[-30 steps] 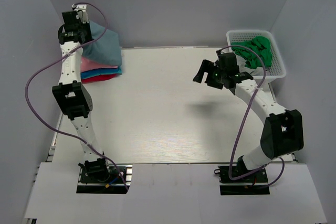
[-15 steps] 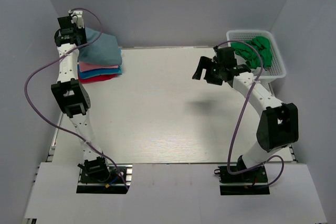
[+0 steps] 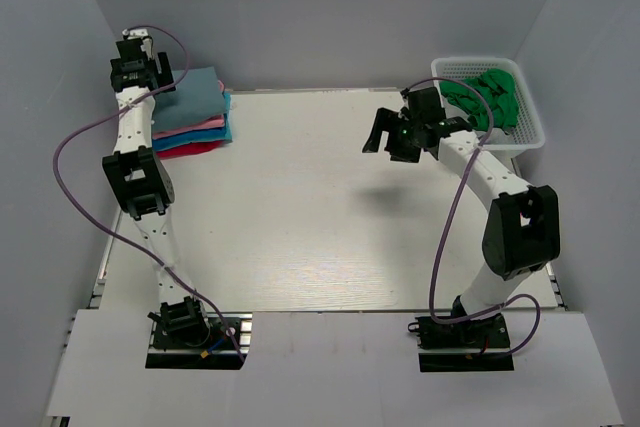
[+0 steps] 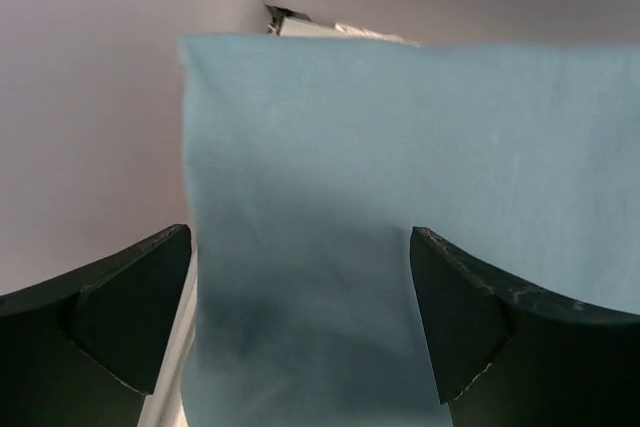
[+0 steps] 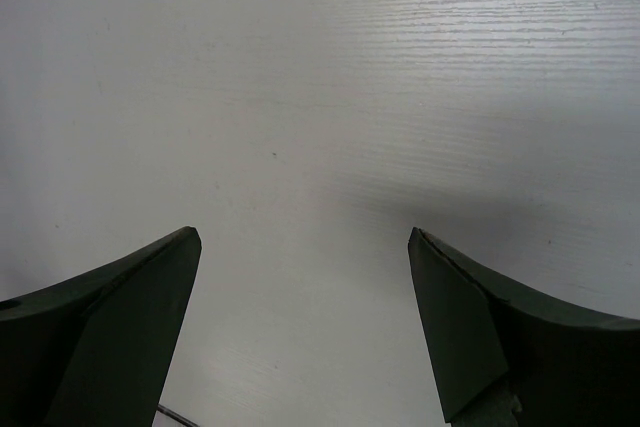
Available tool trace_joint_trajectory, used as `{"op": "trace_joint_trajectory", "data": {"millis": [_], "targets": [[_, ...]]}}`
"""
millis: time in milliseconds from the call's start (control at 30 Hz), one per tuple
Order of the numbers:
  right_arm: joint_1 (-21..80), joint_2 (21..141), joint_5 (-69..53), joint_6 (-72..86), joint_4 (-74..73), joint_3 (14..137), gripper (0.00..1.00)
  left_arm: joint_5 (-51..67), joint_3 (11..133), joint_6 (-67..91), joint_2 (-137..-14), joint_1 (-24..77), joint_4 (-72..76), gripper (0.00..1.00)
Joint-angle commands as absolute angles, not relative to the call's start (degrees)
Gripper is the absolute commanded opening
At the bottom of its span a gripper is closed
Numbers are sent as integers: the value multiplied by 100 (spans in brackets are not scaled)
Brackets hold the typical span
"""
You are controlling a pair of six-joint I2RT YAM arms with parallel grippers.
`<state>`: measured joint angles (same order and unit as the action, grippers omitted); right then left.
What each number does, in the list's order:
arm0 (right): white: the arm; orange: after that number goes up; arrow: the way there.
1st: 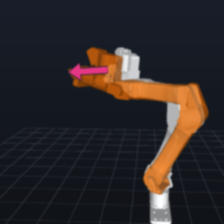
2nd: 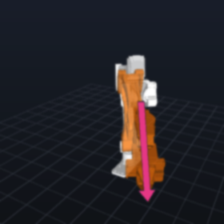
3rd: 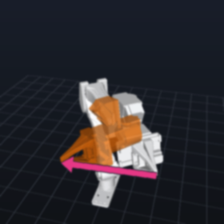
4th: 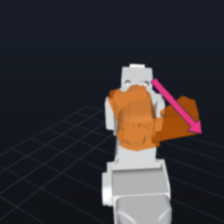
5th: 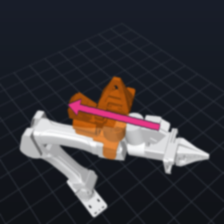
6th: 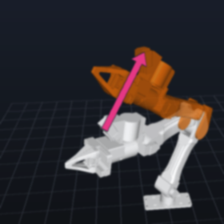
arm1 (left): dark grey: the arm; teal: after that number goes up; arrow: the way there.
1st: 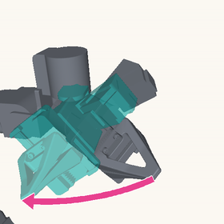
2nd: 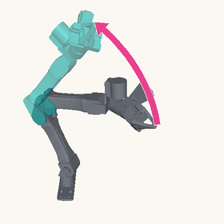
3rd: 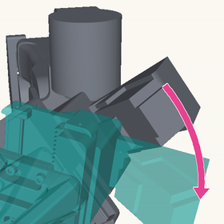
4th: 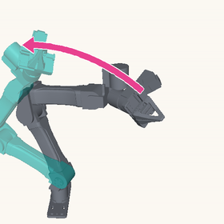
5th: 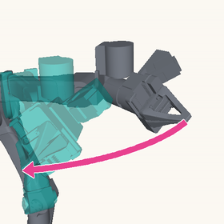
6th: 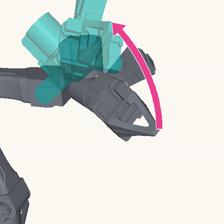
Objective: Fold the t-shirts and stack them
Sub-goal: Put the neatly folded tshirt into the corner of the board with the left arm
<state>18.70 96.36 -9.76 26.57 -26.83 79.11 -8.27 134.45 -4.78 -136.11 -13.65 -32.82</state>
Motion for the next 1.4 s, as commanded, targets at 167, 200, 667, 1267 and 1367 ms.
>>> {"op": "trace_joint_trajectory", "data": {"millis": [167, 200, 667, 1267, 1367], "targets": [[1854, 9615, -1186, 2716, -2540, 8033, 90, -951, 13246, 940, -12455, -1345, -3032, 100], [1854, 9615, -1195, 2716, -2418, 7998, 90, -723, 13193, 1097, -12358, -1345, -2954, 100], [1820, 10019, -1187, 2505, -2373, 7910, 90, 316, 13658, 1327, -13200, -1160, -2988, 100], [1652, 10653, -1178, 2127, -3006, 8552, 90, 370, 12824, 1038, -13958, -1160, -3454, 100], [1626, 10381, -1178, 2092, -2823, 8499, 90, 237, 12823, 1037, -13449, -1160, -3401, 100]]}}
